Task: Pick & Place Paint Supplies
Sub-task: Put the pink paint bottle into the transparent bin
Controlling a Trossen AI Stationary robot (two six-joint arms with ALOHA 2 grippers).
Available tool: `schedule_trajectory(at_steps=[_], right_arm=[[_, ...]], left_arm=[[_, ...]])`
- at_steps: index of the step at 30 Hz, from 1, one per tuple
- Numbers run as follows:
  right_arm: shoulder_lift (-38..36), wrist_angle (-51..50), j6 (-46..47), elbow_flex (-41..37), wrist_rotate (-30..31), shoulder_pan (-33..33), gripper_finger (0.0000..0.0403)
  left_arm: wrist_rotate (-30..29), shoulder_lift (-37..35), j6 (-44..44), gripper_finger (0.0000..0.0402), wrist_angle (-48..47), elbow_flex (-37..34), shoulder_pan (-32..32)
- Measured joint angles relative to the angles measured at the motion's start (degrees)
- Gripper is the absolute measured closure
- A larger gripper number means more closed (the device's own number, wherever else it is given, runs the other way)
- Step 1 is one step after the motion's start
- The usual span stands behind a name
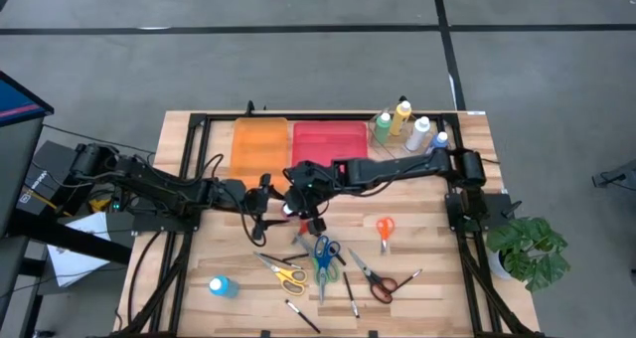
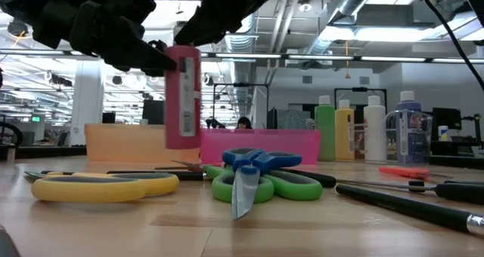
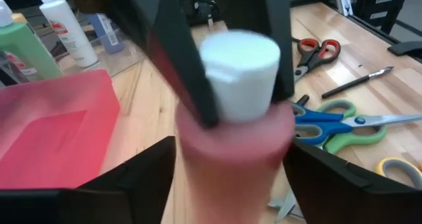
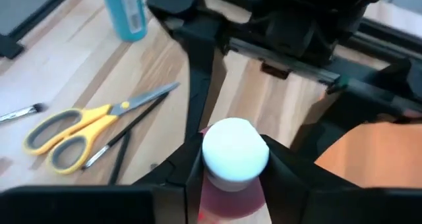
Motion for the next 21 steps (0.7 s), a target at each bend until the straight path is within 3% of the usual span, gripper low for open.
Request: schedule_trajectory(at_steps=[6, 12, 21], right_arm=[[-1.74, -3.96, -0.04, 0.07, -1.02, -1.38, 0.0290], [-4.50, -11.00, 0.38, -0.04, -1.86, -3.68, 0.0290], [-18.90, -9.04, 7.17, -14.84, -1.54, -5.66, 0.0289]], left_arm=[[0.00, -2.92, 0.02, 0.0080, -0.66, -0.06, 0.00], [0.00, -9.69, 0.04, 0.0057, -7.92, -0.15, 0.00], [0.00, -19.65, -0.15, 0.0061, -16.99, -0.17, -0.31]])
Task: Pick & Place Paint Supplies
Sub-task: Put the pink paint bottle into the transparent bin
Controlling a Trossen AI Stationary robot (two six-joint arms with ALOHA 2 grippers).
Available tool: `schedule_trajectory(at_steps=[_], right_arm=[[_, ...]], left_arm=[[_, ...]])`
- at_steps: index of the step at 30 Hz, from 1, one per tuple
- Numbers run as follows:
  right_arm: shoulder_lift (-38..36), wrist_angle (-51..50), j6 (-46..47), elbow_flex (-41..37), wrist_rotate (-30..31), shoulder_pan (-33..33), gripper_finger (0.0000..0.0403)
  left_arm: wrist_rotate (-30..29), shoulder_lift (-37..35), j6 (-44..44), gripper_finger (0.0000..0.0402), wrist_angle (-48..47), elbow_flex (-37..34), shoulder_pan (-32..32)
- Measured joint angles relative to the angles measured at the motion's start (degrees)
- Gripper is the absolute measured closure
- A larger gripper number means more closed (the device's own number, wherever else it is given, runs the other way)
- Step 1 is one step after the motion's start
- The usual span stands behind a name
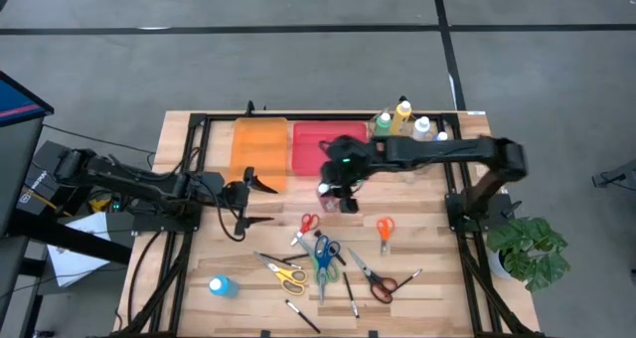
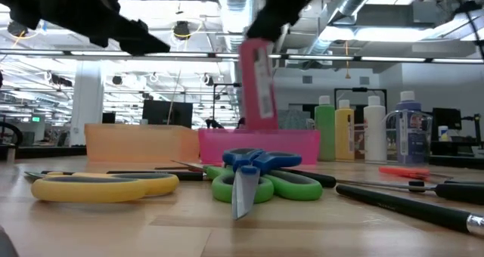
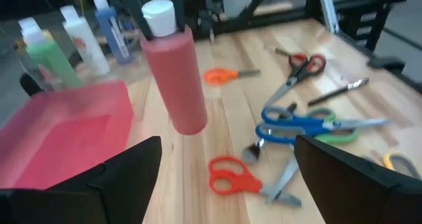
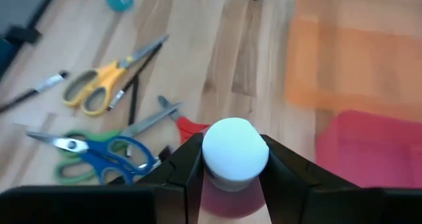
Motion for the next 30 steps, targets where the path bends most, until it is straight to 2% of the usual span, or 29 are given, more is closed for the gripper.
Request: schedule_trajectory(at_steps=[3, 7, 11, 16, 23, 25, 30], right_arm=[[-7.56, 2.80, 3.51, -6.56, 1.71, 0.11, 0.0287], [-16.99, 2.69, 8.68, -13.57, 8.75, 0.59, 0.0285], [-25.86, 1.54, 14.10, -18.32, 17.29, 0.55, 0.0284], [-34.37, -2.67, 22.42, -22.16, 31.33, 0.63, 0.0283], [-38.33, -6.60, 32.09, -23.85, 53.98, -0.08, 0.0283], [-38.40, -8.15, 34.09, -24.19, 56.71, -1.35, 0.0283], [-37.69, -9.48, 36.99, -26.38, 57.08, -5.81, 0.0283]], left_arm=[[0.00, -2.50, 0.01, 0.0064, -1.08, 0.00, 0.00], [-0.02, -4.24, 0.02, 0.0064, -1.07, 0.00, 0.00], [-0.01, -4.24, 0.02, 0.0064, -1.12, 0.00, 0.00], [-0.02, -4.02, 0.02, 0.0062, -1.08, 0.00, 0.00], [-0.02, -4.04, -0.08, 0.0062, -1.00, 0.00, 0.00], [-0.01, -4.04, -0.90, 0.0062, -0.98, 0.00, 0.00], [-0.02, -4.04, -1.47, 0.0066, -1.00, 0.00, 0.00]])
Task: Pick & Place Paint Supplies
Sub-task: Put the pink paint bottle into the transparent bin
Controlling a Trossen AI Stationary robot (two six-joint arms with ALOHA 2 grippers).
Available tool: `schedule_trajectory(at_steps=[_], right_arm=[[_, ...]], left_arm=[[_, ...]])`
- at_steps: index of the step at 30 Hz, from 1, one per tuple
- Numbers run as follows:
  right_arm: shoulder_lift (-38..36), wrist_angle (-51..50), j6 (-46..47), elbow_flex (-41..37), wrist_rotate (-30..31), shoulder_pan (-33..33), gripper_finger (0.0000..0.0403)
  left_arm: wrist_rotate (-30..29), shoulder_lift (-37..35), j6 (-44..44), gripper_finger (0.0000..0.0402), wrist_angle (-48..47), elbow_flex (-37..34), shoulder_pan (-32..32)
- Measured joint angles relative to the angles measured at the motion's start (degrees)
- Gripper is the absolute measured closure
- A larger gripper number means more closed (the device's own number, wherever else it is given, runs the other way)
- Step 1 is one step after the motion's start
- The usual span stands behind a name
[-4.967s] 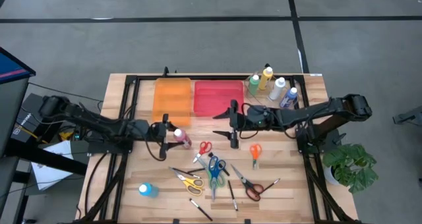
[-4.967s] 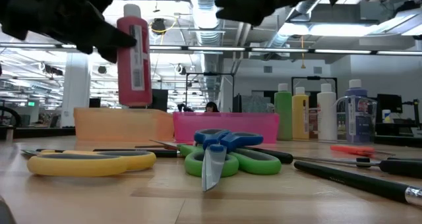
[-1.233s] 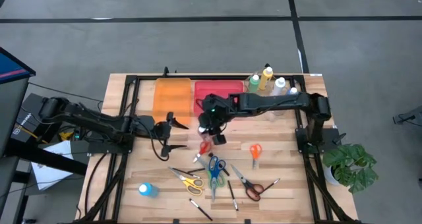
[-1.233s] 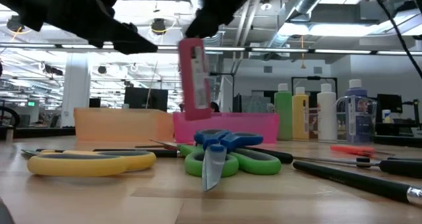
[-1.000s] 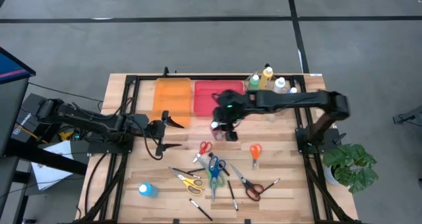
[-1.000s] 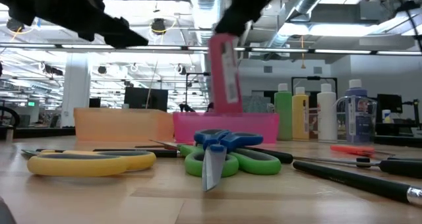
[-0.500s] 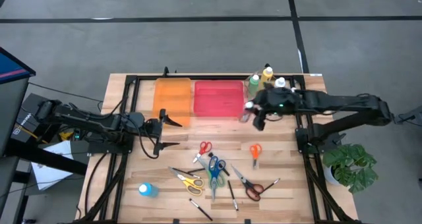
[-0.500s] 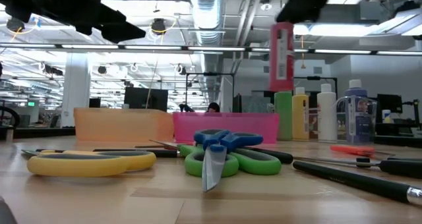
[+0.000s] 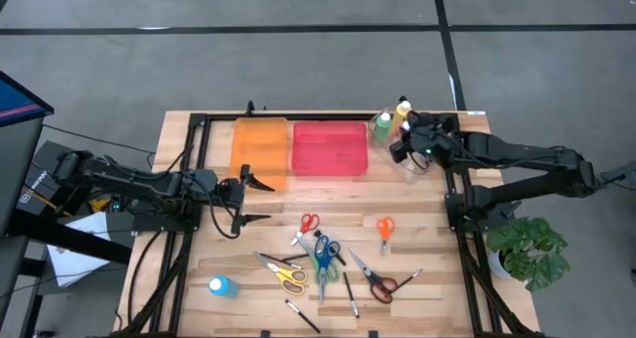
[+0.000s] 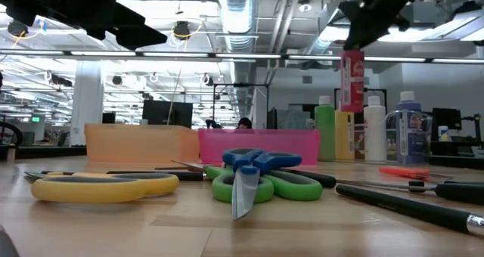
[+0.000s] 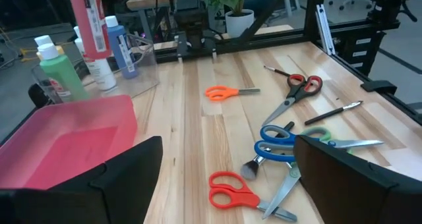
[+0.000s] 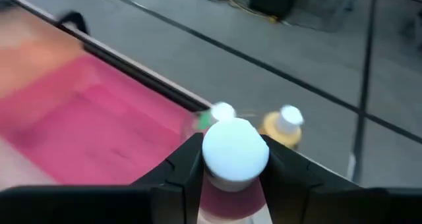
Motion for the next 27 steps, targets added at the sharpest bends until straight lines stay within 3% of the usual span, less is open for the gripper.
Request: schedule_trajectory(at_steps=[7, 10, 16, 27], right_arm=[[1.03, 0.48, 1.08, -5.62, -1.23, -6.88, 0.0282], [0.83, 5.88, 0.56, -9.03, -4.27, -8.93, 0.0282], [1.64, 15.09, -2.08, -13.53, -9.95, -11.34, 0.0282], [3.67, 20.85, -2.93, -17.51, -15.79, -15.44, 0.0282]], left_arm=[[0.00, 0.00, -0.73, 0.0066, 0.04, 0.00, 0.00], [0.00, 0.00, -1.38, 0.0066, 0.04, 0.00, 0.00], [0.00, 0.00, -1.43, 0.0066, 0.07, 0.00, 0.00], [0.00, 0.00, -1.53, 0.0066, 0.07, 0.00, 0.00]])
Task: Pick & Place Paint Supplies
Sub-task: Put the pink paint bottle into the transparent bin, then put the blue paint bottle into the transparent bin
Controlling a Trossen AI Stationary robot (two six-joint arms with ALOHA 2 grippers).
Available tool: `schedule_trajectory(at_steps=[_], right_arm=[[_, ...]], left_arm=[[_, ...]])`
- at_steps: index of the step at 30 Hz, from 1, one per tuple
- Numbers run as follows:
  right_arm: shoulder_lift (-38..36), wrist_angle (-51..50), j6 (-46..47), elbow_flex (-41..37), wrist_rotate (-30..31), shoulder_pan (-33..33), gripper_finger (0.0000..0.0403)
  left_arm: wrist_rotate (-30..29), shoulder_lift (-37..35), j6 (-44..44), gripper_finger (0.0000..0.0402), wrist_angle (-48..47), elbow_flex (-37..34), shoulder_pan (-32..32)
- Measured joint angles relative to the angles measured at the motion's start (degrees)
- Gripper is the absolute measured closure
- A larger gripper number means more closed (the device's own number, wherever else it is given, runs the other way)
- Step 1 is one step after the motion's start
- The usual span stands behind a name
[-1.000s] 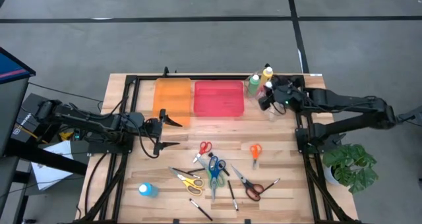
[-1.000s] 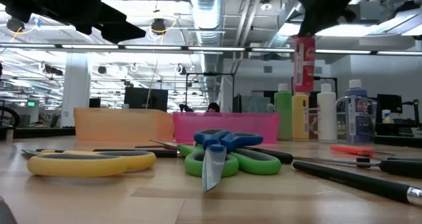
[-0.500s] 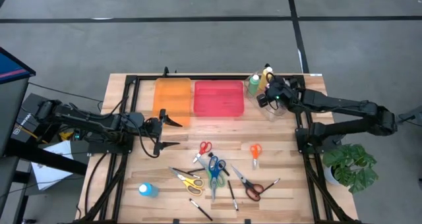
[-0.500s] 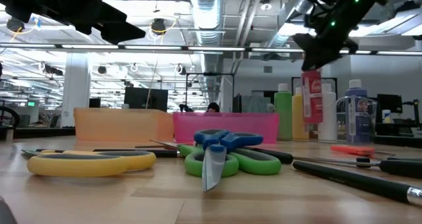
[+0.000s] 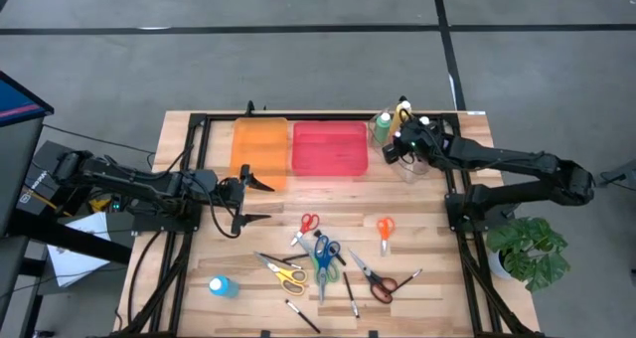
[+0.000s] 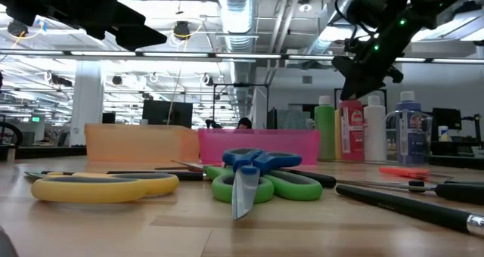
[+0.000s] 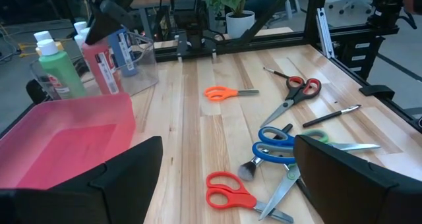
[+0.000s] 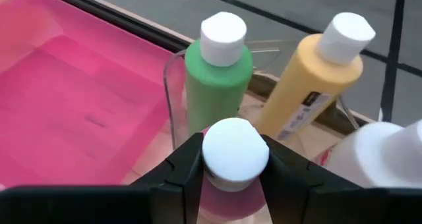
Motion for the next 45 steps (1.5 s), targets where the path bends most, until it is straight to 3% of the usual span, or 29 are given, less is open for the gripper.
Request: schedule_trajectory(at_steps=[23, 39, 45], right_arm=[[-0.02, -0.57, -0.08, -0.04, -2.52, -0.46, 0.0269], [-0.26, -1.43, -2.30, 0.25, -2.99, -0.33, 0.0166], [-0.24, -2.23, -4.60, 3.55, -3.92, 1.04, 0.0156]], left_arm=[[0.00, 0.00, 0.02, 0.0066, -0.01, 0.00, 0.00], [0.00, 0.00, 0.00, 0.0066, -0.01, 0.00, 0.00], [0.00, 0.01, 0.00, 0.0066, -1.05, -0.02, 0.00]])
